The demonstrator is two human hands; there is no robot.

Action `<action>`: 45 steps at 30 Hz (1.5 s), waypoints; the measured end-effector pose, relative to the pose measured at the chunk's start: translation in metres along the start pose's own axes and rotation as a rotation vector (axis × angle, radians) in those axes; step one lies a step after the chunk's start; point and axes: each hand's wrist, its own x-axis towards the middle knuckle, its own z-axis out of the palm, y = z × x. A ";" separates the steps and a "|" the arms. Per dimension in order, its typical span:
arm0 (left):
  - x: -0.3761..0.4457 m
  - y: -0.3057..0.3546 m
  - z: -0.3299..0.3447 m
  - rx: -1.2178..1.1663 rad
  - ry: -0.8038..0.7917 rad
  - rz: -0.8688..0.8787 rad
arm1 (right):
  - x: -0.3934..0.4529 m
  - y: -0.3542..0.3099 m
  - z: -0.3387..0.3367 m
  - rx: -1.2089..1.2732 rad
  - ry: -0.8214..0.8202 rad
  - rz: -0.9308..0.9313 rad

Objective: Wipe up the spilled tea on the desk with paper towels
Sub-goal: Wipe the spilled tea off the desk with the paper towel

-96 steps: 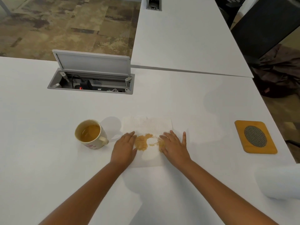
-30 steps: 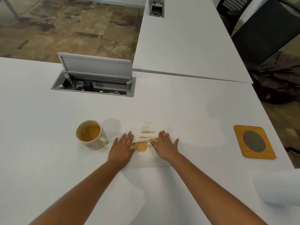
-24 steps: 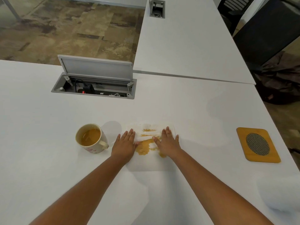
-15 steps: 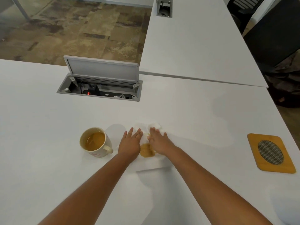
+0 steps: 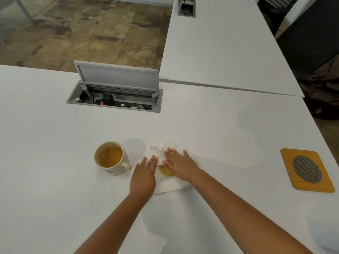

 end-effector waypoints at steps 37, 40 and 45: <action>-0.052 -0.043 0.023 0.065 -0.013 0.113 | -0.099 0.005 0.036 0.206 0.443 0.361; -0.056 -0.053 0.022 0.057 -0.016 0.149 | -0.105 0.027 0.017 0.358 0.521 0.395; -0.058 -0.052 0.023 0.050 0.033 0.177 | -0.118 0.059 -0.008 0.403 0.749 0.402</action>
